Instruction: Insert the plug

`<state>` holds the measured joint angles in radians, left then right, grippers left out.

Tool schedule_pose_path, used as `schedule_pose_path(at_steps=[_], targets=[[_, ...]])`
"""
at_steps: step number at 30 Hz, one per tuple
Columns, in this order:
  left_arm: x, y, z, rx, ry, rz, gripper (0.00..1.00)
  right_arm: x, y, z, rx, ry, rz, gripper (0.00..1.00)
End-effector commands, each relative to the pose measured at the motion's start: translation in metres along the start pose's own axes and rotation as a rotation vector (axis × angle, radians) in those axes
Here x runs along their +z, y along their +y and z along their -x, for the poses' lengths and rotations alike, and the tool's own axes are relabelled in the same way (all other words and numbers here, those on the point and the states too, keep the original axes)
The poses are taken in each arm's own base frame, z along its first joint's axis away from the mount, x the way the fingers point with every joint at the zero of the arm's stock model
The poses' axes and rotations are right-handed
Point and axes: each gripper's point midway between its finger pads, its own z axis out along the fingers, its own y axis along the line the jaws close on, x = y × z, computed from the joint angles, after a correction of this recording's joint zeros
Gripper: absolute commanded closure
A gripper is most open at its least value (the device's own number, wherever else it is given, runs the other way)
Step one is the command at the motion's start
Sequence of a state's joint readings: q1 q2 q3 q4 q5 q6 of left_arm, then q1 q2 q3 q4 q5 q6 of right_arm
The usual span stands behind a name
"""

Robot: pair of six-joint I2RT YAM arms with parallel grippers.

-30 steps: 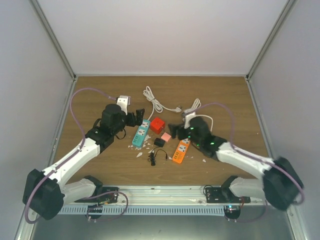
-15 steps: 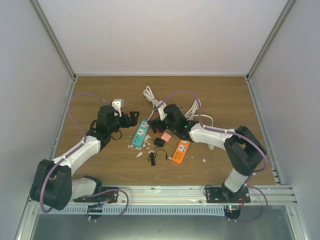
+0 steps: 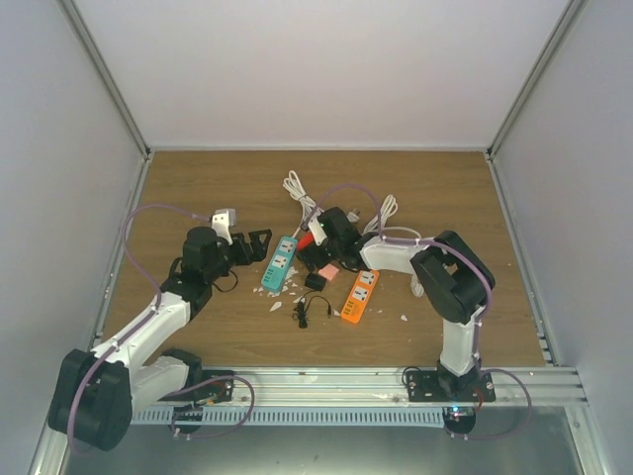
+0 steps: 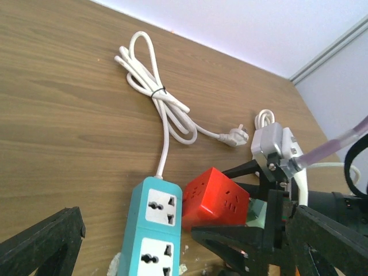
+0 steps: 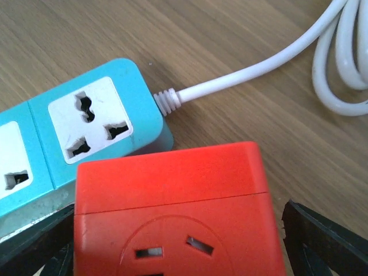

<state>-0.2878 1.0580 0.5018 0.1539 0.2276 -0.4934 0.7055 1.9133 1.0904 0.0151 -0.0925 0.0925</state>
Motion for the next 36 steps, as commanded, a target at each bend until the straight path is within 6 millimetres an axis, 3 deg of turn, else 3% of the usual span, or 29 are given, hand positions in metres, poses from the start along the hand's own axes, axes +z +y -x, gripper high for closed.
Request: schedule_pose_path(at_steps=[1, 3, 9, 11, 15, 20, 24, 29, 33, 36], targets=[[-0.009, -0.006, 0.005, -0.091, -0.061, -0.044, 0.01, 0.011, 0.001, -0.004, -0.027, 0.022, 0.02, 0.1], [-0.011, -0.006, 0.003, -0.111, -0.059, -0.044, 0.01, 0.014, 0.003, -0.007, -0.024, 0.031, 0.034, 0.18], [-0.02, -0.012, 0.001, -0.168, -0.05, -0.07, 0.01, 0.008, -0.001, -0.018, -0.039, 0.002, 0.01, 0.61], [-0.021, -0.018, -0.005, -0.181, -0.029, -0.117, 0.01, -0.002, 0.013, -0.012, -0.097, -0.064, 0.044, 0.69], [-0.022, -0.026, -0.01, -0.16, -0.016, -0.176, 0.01, -0.051, 0.044, 0.023, -0.26, -0.303, 0.073, 0.69], [-0.008, -0.037, -0.012, -0.132, 0.064, -0.217, 0.01, -0.093, 0.042, 0.055, -0.357, -0.465, 0.009, 0.7], [0.011, -0.067, -0.001, -0.119, 0.154, -0.339, 0.01, -0.117, 0.046, 0.078, -0.426, -0.578, 0.016, 0.71], [0.022, -0.097, 0.005, -0.117, 0.209, -0.446, 0.01, -0.12, 0.043, 0.096, -0.492, -0.593, 0.053, 0.7], [0.026, -0.113, 0.006, -0.112, 0.264, -0.537, 0.01, -0.107, 0.03, 0.099, -0.507, -0.545, 0.088, 0.7], [0.032, -0.117, 0.0, -0.099, 0.284, -0.547, 0.01, -0.105, 0.032, 0.101, -0.513, -0.521, 0.108, 0.7]])
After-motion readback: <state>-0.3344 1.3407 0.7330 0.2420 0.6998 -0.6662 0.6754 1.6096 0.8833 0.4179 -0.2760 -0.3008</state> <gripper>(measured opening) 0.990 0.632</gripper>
